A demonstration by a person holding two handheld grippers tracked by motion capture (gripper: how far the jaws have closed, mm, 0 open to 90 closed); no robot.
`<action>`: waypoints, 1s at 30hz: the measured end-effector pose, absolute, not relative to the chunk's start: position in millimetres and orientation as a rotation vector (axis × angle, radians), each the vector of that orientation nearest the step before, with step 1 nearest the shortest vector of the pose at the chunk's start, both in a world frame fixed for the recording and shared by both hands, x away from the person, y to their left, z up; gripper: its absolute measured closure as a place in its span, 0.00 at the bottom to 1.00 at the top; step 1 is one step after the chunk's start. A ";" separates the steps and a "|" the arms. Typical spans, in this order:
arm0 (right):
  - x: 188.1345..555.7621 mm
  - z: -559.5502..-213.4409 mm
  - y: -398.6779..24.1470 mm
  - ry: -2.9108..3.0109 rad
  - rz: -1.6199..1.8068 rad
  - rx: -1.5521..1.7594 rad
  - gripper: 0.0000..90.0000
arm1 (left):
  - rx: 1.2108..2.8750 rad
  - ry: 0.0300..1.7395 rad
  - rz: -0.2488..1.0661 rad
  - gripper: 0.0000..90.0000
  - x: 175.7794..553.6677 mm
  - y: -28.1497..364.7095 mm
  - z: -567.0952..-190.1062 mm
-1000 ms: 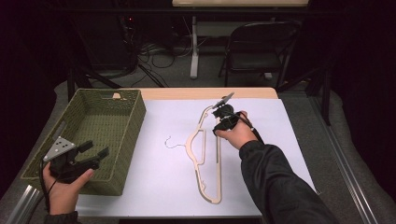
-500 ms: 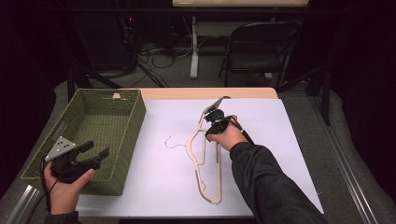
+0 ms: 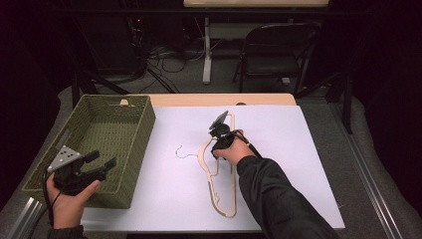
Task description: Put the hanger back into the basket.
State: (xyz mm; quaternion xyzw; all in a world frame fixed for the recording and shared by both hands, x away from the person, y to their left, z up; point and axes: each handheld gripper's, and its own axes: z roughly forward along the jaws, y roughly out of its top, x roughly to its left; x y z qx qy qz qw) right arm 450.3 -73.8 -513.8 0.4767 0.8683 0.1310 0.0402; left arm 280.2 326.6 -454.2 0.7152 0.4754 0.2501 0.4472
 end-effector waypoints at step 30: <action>449.7 -526.7 -60.7 2.702 0.314 1.475 0.63 | 1.767 1.183 0.616 0.35 280.7 327.1 -455.2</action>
